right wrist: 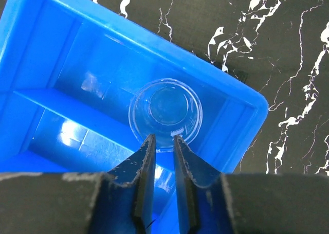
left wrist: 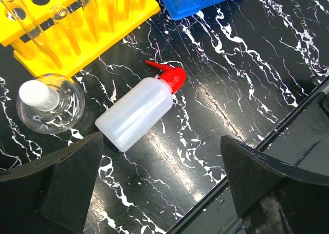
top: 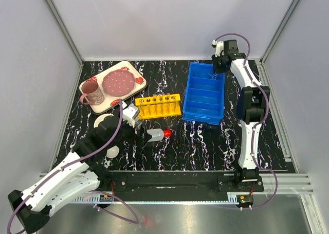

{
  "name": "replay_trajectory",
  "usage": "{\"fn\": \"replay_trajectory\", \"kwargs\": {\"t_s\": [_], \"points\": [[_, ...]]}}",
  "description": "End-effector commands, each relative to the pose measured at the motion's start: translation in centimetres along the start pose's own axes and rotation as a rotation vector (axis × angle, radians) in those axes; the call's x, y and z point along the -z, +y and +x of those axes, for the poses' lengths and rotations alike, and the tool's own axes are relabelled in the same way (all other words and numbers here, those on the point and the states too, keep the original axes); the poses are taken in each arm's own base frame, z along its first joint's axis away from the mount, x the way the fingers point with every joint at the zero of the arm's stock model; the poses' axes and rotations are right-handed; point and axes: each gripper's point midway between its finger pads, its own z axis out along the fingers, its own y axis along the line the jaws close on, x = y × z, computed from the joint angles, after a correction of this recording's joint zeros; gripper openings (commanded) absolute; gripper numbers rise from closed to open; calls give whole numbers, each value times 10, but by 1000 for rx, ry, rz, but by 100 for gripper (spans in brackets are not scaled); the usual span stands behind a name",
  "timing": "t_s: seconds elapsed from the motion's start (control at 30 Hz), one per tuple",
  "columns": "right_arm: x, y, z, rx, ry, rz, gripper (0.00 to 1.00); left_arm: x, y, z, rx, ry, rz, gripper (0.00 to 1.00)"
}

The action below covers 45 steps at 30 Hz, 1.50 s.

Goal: Organize the chemistry lab equipment

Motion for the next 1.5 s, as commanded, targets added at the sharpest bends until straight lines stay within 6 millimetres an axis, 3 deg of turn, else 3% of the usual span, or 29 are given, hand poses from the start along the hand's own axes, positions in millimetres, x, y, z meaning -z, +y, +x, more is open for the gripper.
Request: {"fn": "replay_trajectory", "kwargs": {"t_s": [0.0, 0.03, 0.07, 0.13, 0.17, 0.2, 0.23, 0.27, 0.3, 0.33, 0.37, 0.4, 0.43, 0.47, 0.5, 0.53, 0.57, 0.6, 0.67, 0.7, 0.9, 1.1, 1.47], "points": [[68, 14, -49, 63, -141, -22, 32, -5, -12, -11, 41, -20, 51, 99], [79, 16, -52, 70, -155, -30, 35, -7, -12, -10, 45, -9, 50, 99], [105, 25, -64, 89, -202, -56, 38, -8, -12, -11, 47, -4, 50, 99], [120, 38, -52, 102, -196, -107, 49, -14, -11, -5, 51, 41, 42, 99], [148, 51, -59, 128, -247, -148, 52, -15, -13, -8, 46, 49, 44, 99], [148, 58, -40, 125, -218, -180, 55, -19, -12, -1, 41, 88, 31, 99], [157, 65, -35, 137, -226, -204, 64, -20, -10, 0, 23, 98, 12, 99], [184, 75, -37, 161, -274, -231, 68, -20, -17, -1, -5, 108, 24, 99], [182, 81, -15, 157, -243, -257, 72, -23, -17, 5, -26, 145, 16, 99], [190, 87, -6, 167, -244, -278, 75, -24, -20, 6, -69, 153, 22, 99], [214, 100, -4, 211, -290, -319, 84, -24, -30, 5, -116, 161, 46, 99], [210, 108, 22, 210, -252, -354, 88, -27, -31, 8, -156, 185, 40, 99], [216, 113, 32, 219, -254, -373, 92, -28, -30, 8, -220, 190, 32, 99], [235, 122, 36, 259, -296, -402, 98, -27, -39, 3, -267, 186, 55, 99], [230, 128, 62, 257, -264, -428, 100, -30, -39, 7, -305, 212, 59, 99], [233, 131, 72, 264, -270, -439, 100, -32, -38, 7, -374, 221, 68, 99], [249, 139, 76, 305, -322, -466, 100, -37, -40, 10, -415, 246, 79, 99], [243, 144, 100, 297, -299, -496, 100, -39, -38, 15, -453, 272, 82, 99], [257, 153, 112, 320, -346, -534, 100, -47, -32, 25, -560, 331, 83, 99], [253, 155, 127, 303, -337, -548, 100, -48, -27, 31, -591, 364, 79, 99], [261, 147, 153, 147, -386, -623, 100, -64, -8, 55, -790, 498, 83, 99], [266, 136, 152, 100, -413, -626, 100, -87, -5, 64, -889, 516, 110, 96], [267, 133, 156, 98, -426, -627, 100, -119, 23, 87, -943, 619, -22, 89]]}}
